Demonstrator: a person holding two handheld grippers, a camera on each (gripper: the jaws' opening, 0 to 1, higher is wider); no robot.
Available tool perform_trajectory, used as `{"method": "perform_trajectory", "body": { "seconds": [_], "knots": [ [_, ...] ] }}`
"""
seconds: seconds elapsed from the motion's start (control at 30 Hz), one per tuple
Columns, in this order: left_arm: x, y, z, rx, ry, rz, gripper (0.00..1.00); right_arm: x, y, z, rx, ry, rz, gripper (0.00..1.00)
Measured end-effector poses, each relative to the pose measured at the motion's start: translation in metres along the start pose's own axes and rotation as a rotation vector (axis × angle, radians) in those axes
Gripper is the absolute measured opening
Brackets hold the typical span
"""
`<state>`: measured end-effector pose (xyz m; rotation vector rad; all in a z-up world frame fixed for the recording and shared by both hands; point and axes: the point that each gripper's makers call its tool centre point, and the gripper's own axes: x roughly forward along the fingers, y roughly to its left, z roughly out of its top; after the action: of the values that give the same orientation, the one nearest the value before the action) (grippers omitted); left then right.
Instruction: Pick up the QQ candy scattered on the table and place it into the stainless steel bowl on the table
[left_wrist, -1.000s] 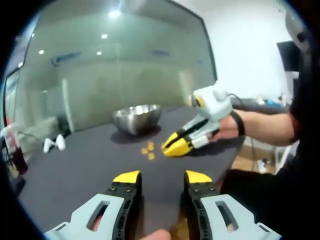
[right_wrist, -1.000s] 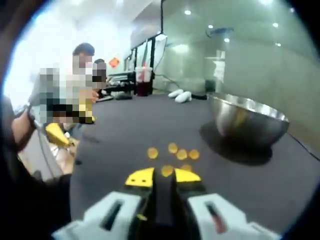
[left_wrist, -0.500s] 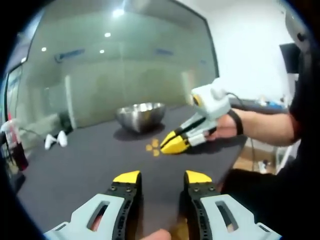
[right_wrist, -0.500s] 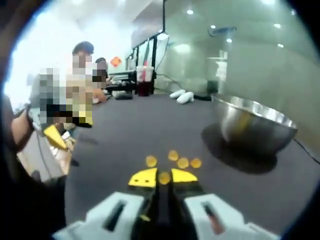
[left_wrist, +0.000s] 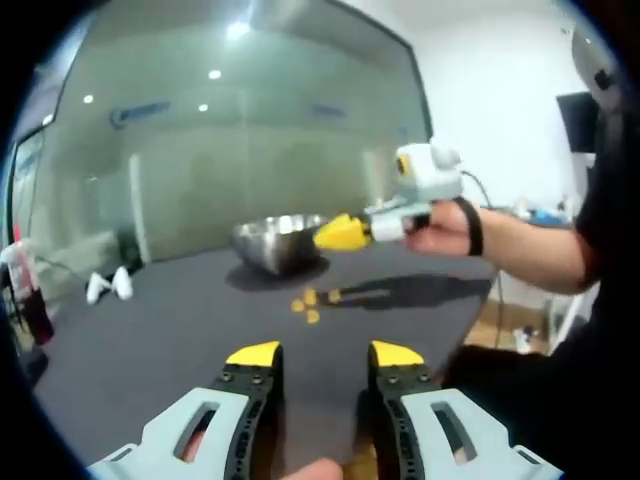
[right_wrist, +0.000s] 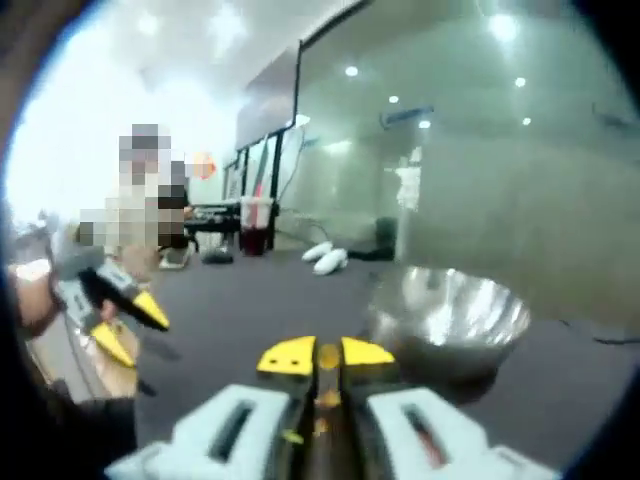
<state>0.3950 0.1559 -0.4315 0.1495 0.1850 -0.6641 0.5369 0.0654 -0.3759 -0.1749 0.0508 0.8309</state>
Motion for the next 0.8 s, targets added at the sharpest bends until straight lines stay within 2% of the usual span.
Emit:
{"method": "perform_trajectory", "body": {
  "seconds": [0.07, 0.13, 0.17, 0.27, 0.4, 0.47, 0.6, 0.63, 0.7, 0.73, 0.8],
  "knots": [
    [0.0, -0.001, -0.002, -0.001, 0.003, -0.001, 0.35, 0.0, -0.019, 0.012, -0.001, -0.024, -0.071, 0.09],
    [0.0, -0.007, 0.002, -0.089, -0.026, -0.037, 0.36, 0.0, -0.037, 0.024, -0.033, -0.083, -0.158, 0.09],
    [-0.001, -0.007, 0.004, -0.099, -0.031, -0.036, 0.36, 0.001, -0.04, 0.024, -0.028, -0.085, -0.172, 0.09],
    [0.0, -0.006, 0.002, -0.015, 0.002, -0.018, 0.36, 0.01, -0.055, 0.021, -0.03, -0.071, -0.219, 0.09],
    [-0.001, -0.012, 0.008, -0.02, -0.013, -0.037, 0.36, 0.022, -0.066, 0.024, -0.005, -0.067, -0.234, 0.09],
    [-0.001, -0.014, 0.008, -0.017, -0.012, -0.039, 0.36, 0.031, -0.079, 0.025, -0.021, -0.064, -0.258, 0.09],
    [-0.002, -0.023, 0.005, -0.003, 0.004, -0.063, 0.36, 0.033, -0.097, 0.025, -0.064, -0.055, -0.326, 0.11],
    [-0.002, -0.025, 0.004, 0.004, 0.008, -0.071, 0.36, 0.034, -0.101, 0.023, -0.056, -0.047, -0.337, 0.14],
    [-0.003, -0.028, 0.004, 0.018, 0.012, -0.079, 0.36, 0.031, -0.103, 0.021, -0.01, -0.054, -0.341, 0.3],
    [-0.003, -0.029, 0.004, 0.02, 0.012, -0.082, 0.36, 0.03, -0.103, 0.02, 0.007, -0.06, -0.338, 0.34],
    [-0.003, -0.027, 0.006, 0.017, 0.001, -0.074, 0.36, 0.025, -0.104, 0.018, 0.021, -0.059, -0.348, 0.32]
  ]
}}
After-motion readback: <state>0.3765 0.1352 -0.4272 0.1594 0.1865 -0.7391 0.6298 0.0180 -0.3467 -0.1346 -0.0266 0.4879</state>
